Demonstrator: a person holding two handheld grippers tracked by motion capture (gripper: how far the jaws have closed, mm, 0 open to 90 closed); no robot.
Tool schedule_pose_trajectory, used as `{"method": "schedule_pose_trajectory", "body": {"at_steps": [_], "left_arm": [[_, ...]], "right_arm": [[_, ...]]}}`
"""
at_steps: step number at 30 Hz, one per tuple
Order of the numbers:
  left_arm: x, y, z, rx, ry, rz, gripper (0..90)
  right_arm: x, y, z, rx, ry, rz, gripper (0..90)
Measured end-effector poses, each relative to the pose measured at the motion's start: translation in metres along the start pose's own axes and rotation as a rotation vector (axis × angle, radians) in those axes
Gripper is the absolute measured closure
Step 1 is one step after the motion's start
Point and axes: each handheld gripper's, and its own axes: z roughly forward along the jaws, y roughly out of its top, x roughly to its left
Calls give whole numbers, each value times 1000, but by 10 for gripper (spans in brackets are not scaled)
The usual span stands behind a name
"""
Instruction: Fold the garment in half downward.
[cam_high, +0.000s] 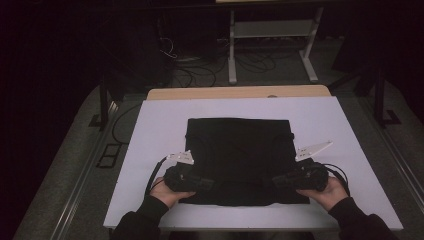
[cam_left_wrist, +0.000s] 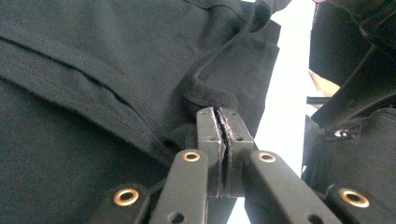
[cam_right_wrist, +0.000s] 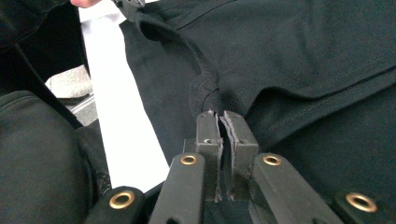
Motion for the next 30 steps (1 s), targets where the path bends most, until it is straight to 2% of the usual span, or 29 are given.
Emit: {"method": "schedule_pose_trajectory", "body": {"at_steps": [14, 30], "left_arm": [[-8, -8, -3, 34, -7, 5, 866], [-12, -15, -5, 60, -4, 4, 866]], "right_arm": [[10, -7, 2, 31, 30, -15, 843], [18, -10, 2, 55, 32, -28, 842]]}}
